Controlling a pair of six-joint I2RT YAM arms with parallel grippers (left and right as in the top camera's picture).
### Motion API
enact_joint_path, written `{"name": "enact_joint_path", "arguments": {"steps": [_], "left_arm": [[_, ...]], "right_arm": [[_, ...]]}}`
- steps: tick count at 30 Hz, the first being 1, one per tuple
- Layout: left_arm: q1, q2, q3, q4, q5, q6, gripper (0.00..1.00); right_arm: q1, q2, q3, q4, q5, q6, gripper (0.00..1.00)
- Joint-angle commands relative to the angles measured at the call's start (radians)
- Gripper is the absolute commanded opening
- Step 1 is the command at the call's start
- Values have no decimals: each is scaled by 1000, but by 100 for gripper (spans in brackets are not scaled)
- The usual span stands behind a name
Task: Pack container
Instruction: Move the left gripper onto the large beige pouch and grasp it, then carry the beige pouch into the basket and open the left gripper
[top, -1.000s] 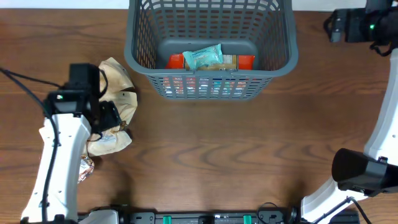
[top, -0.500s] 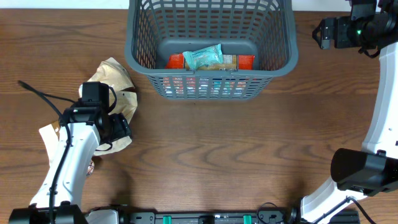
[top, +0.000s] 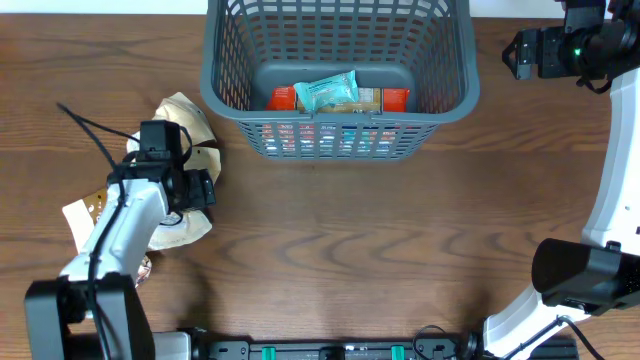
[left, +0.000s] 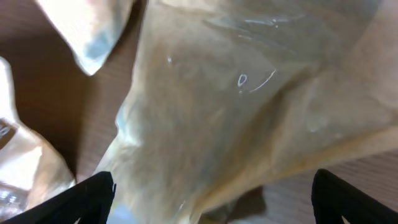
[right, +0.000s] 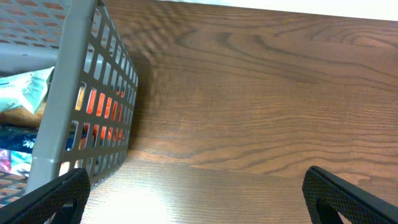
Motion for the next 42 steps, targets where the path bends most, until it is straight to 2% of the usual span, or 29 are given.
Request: {"name": "enact_joint_path", "arguments": {"steps": [1, 12, 13, 16, 20, 22, 24, 28, 33, 42], "left_arm": [[5, 50, -2, 20, -1, 75, 91], [5, 208, -2, 42, 0, 101, 91], [5, 212, -2, 42, 0, 101, 87], [5, 210, -2, 38, 0, 101, 70], [5, 209, -2, 30, 10, 97, 27], [5, 201, 4, 7, 34, 89, 11], [5, 184, 13, -21, 49, 72, 6], [5, 118, 34, -78, 78, 55, 6], [5, -45, 66, -126, 78, 18, 6], [5, -415, 108, -91, 44, 18, 6]], "right_arm": [[3, -1, -6, 0, 0, -14, 99], [3, -1, -6, -1, 0, -21, 99], [3, -1, -6, -1, 0, -21, 99], [3, -1, -6, 0, 0, -21, 99], [3, -1, -6, -2, 0, -21, 99], [3, -1, -6, -4, 0, -21, 99], [3, -1, -6, -5, -1, -21, 99], [3, -1, -6, -9, -1, -21, 99], [3, -1, -6, -8, -1, -21, 99], [3, -1, -6, -13, -1, -21, 99]]}}
